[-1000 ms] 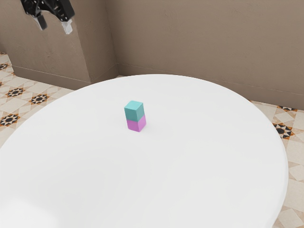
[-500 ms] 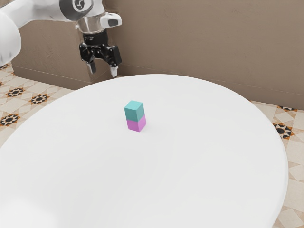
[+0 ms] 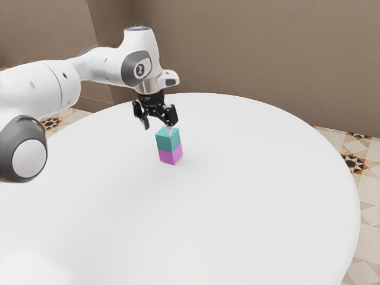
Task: Pick up the blue block with one arm, and put the blue block on the table with one arm
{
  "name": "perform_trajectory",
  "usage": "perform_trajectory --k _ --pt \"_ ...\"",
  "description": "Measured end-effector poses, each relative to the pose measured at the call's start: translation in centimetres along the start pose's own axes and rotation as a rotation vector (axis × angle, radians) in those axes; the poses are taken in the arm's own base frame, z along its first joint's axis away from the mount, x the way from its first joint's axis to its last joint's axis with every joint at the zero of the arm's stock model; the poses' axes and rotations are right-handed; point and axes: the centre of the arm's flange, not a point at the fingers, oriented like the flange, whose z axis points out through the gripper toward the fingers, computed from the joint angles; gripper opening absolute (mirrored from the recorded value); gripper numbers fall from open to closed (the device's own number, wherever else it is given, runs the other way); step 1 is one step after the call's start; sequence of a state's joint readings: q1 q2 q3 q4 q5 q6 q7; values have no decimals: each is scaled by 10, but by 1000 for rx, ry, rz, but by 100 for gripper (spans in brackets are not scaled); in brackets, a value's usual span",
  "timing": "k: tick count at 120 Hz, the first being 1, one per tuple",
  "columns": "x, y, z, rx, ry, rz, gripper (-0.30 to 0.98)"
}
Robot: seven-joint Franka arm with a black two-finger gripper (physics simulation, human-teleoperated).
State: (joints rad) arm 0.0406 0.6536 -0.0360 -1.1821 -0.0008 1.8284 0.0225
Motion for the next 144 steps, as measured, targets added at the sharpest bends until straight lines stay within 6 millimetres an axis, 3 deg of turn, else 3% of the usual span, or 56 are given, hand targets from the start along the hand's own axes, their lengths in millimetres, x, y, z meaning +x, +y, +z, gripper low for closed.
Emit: perform_trajectory --k 17,56,131,144 --pt "7 -6 6 15 41 7 69" --pt "48 -10 31 20 95 47 69" --pt "57 -26 73 34 47 67 69" --pt "58 -25 76 34 46 71 63"
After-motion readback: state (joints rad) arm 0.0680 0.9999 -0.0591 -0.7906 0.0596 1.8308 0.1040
